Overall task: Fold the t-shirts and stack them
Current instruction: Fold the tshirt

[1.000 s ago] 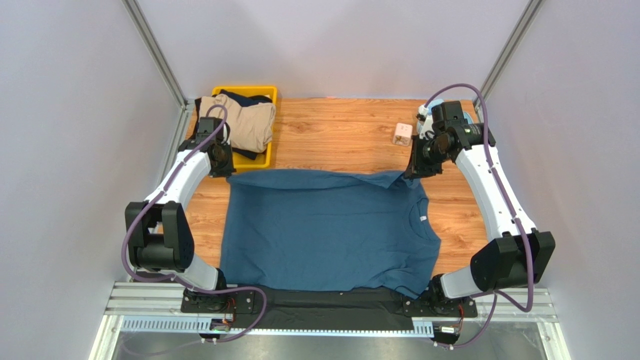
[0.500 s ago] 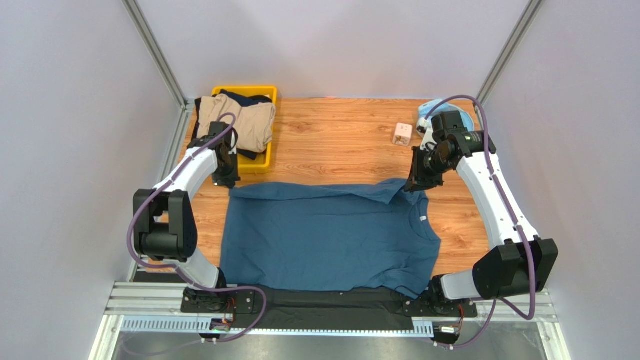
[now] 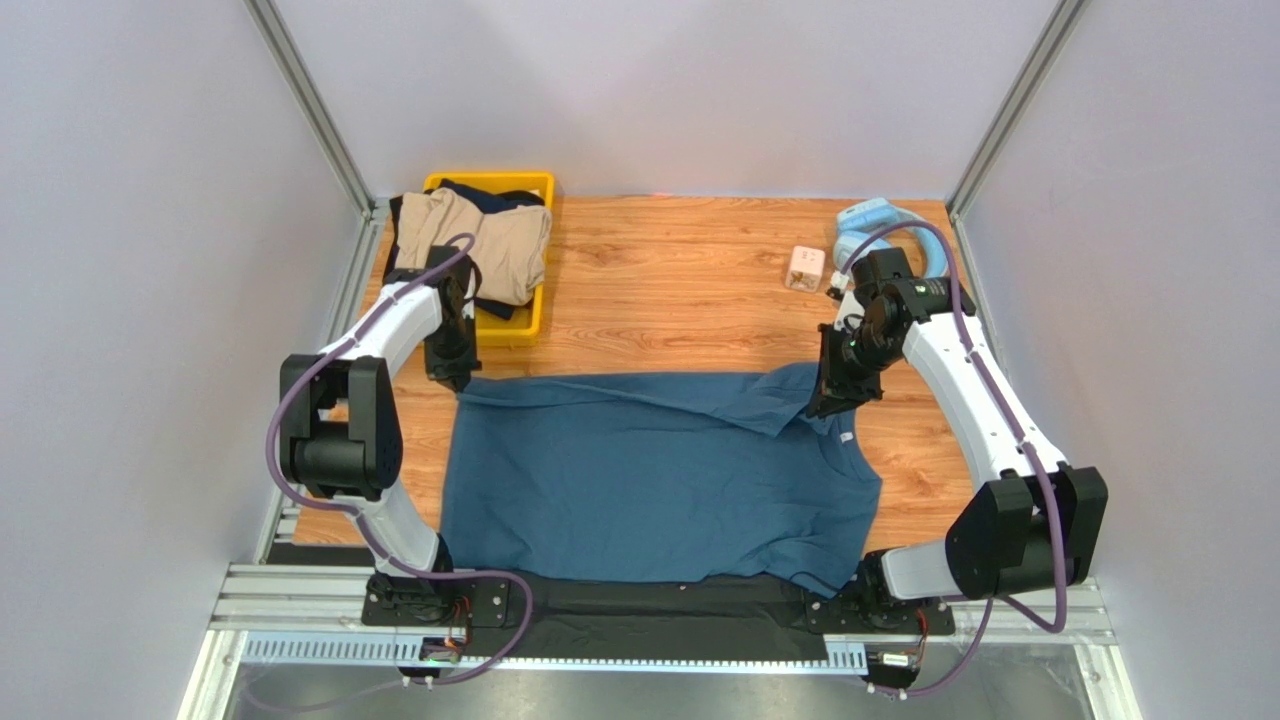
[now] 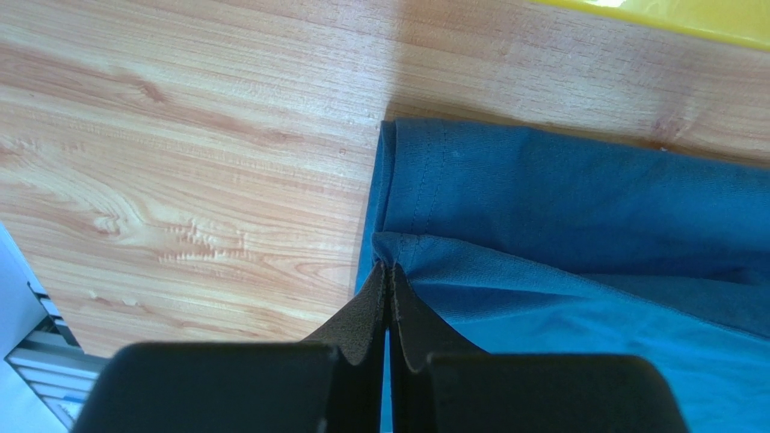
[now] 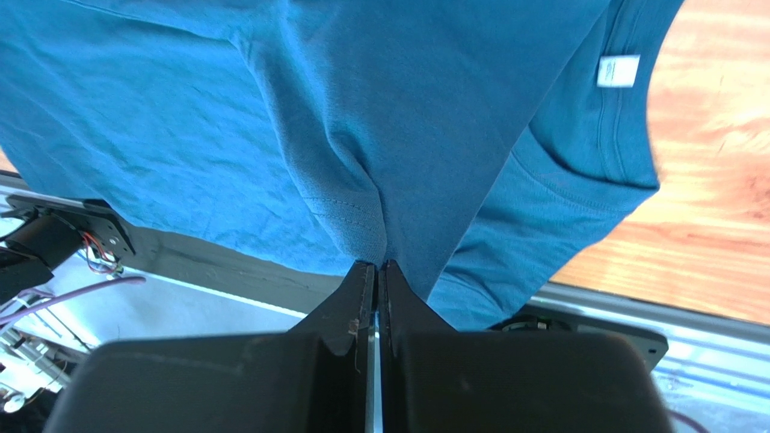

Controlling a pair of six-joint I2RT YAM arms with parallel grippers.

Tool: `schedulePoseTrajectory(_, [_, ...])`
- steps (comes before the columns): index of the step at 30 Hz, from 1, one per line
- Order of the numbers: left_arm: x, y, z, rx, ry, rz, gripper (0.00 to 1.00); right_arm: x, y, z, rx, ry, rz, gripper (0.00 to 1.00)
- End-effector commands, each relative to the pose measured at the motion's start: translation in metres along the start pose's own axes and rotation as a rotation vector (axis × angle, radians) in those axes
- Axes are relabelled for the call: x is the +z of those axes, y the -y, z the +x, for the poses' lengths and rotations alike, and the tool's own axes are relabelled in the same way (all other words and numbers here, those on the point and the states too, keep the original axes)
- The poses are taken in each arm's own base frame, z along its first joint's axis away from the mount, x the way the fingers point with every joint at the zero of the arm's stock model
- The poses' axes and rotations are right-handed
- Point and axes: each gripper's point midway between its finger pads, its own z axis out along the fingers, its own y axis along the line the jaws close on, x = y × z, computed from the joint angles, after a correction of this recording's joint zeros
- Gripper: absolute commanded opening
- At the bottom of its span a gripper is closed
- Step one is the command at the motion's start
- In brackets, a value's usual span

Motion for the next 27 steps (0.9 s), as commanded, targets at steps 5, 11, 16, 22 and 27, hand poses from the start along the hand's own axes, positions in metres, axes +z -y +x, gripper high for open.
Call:
schedulePoseTrajectory(5, [-0.01, -0.001, -0.005, -0.021, -0.015, -0.019, 0.25, 0.008, 0.006, 0.02, 0.046, -0.071, 0.027, 0.0])
schedulePoseTrajectory(11, [-0.022, 0.002, -0.011, -0.04, 0.027, 0.009, 0.27, 0.017, 0.008, 0.025, 0.05, -0.109, 0.036, 0.0])
schedulePoseTrajectory(16, [-0.038, 0.01, -0.022, -0.038, 0.103, 0.069, 0.28, 0.012, 0.005, 0.026, 0.063, -0.098, 0.034, 0.09])
schedulePoseTrajectory(22, [-0.042, 0.034, -0.022, -0.001, 0.125, 0.136, 0.28, -0.011, -0.001, 0.014, 0.056, 0.016, 0.029, 0.27])
schedulePoseTrajectory(27, [-0.04, 0.054, -0.019, 0.033, 0.118, 0.171, 0.28, -0.021, 0.0, -0.008, 0.033, 0.085, 0.064, 0.29])
